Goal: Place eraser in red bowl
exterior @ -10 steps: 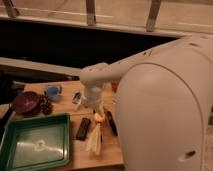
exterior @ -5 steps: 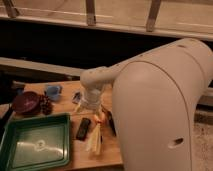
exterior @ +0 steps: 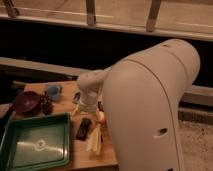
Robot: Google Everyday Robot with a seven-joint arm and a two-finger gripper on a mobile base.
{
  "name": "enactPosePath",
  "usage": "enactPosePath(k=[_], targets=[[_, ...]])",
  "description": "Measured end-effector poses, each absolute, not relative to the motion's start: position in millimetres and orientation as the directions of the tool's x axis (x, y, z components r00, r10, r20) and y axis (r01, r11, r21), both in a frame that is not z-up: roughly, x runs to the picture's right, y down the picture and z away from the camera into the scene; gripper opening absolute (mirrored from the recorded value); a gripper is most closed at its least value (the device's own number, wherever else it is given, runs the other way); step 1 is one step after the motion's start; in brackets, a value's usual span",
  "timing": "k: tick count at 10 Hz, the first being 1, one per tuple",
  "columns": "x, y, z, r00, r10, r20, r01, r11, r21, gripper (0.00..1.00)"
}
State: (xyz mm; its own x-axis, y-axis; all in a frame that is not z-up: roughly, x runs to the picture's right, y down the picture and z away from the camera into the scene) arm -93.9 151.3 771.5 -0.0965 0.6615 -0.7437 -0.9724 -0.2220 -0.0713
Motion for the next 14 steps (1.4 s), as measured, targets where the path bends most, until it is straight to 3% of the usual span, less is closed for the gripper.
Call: enactPosePath(k=[14], targets=[[-87,150,789,-0.106,0.655,-0.748,-0.974,-0.222,-0.056,0.80]])
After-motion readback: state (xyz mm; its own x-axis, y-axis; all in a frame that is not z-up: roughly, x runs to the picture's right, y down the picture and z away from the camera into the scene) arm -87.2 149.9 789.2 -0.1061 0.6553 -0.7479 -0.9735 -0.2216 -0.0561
